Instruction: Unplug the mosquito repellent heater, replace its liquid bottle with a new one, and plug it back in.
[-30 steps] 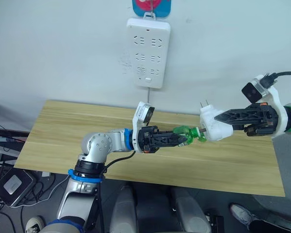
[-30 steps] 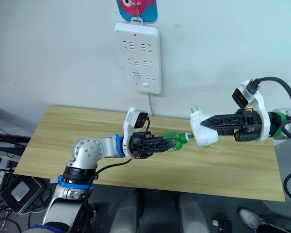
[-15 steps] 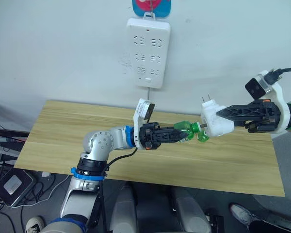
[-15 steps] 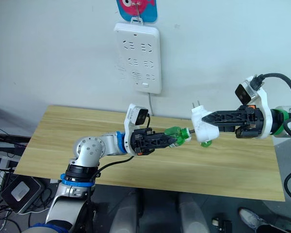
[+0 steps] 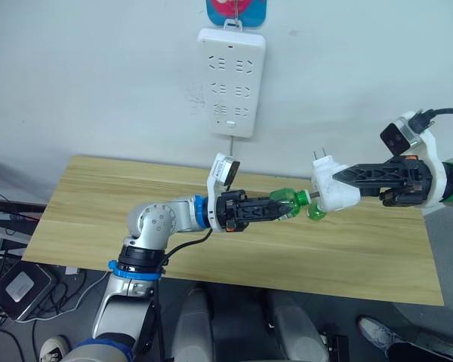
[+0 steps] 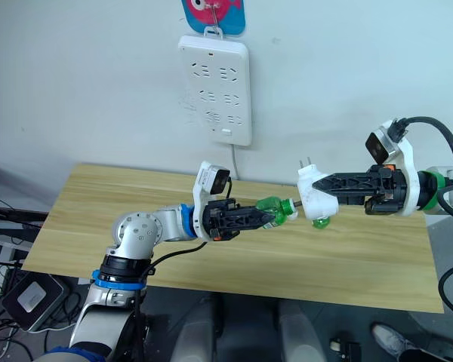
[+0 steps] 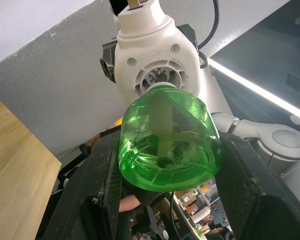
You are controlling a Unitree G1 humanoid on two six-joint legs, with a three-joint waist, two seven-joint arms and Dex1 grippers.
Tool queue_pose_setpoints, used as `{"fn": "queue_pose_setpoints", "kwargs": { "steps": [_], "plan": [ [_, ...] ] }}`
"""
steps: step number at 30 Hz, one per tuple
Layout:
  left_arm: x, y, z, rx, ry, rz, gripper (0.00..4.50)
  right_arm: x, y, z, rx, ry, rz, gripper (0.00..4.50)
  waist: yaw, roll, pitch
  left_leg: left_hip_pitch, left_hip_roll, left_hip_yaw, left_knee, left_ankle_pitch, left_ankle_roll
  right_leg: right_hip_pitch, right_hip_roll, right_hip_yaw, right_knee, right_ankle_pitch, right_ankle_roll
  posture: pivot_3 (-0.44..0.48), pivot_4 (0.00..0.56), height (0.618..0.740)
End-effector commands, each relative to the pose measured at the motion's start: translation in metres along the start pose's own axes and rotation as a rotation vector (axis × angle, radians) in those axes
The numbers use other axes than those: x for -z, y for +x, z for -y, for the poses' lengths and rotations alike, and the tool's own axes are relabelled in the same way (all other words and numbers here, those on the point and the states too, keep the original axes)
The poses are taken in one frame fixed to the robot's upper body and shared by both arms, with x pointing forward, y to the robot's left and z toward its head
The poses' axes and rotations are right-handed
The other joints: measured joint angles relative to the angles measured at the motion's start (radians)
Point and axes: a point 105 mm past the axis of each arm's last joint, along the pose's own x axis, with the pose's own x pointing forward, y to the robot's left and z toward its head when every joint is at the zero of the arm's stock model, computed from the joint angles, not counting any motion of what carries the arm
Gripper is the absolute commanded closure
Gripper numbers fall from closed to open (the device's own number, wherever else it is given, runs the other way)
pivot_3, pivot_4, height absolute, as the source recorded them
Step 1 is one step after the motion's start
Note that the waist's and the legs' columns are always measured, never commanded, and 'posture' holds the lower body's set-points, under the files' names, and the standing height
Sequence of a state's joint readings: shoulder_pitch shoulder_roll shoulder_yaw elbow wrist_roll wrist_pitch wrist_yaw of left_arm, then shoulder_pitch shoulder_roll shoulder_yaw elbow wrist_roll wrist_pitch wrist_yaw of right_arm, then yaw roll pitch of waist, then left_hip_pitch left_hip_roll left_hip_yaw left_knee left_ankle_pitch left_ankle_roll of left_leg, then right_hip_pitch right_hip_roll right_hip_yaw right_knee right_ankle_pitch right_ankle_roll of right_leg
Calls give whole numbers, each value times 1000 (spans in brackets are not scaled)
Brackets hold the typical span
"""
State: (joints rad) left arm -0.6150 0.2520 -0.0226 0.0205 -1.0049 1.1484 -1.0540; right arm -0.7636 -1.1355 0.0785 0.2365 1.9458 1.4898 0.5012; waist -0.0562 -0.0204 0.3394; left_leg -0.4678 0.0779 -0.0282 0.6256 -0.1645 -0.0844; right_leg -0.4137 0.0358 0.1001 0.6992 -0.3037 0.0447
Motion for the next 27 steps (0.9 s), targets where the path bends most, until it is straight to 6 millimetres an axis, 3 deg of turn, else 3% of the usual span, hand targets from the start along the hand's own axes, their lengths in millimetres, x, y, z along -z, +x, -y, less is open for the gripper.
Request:
{"fn": "queue_pose_setpoints", "kwargs": {
  "steps": [1, 27],
  "plan": [
    [-4, 9, 8, 42, 40, -11, 2261, 3, 2, -13, -53, -33, -30, 1555, 0, 0, 0, 0, 0, 0, 0, 0, 0, 0, 0, 0, 0, 0, 0, -96, 333, 740],
    [-5, 6, 7, 33, 36, -15, 2261, 5, 1, -13, -53, -25, -38, 1555, 0, 0, 0, 0, 0, 0, 0, 0, 0, 0, 0, 0, 0, 0, 0, -100, 340, 740]
  ]
}}
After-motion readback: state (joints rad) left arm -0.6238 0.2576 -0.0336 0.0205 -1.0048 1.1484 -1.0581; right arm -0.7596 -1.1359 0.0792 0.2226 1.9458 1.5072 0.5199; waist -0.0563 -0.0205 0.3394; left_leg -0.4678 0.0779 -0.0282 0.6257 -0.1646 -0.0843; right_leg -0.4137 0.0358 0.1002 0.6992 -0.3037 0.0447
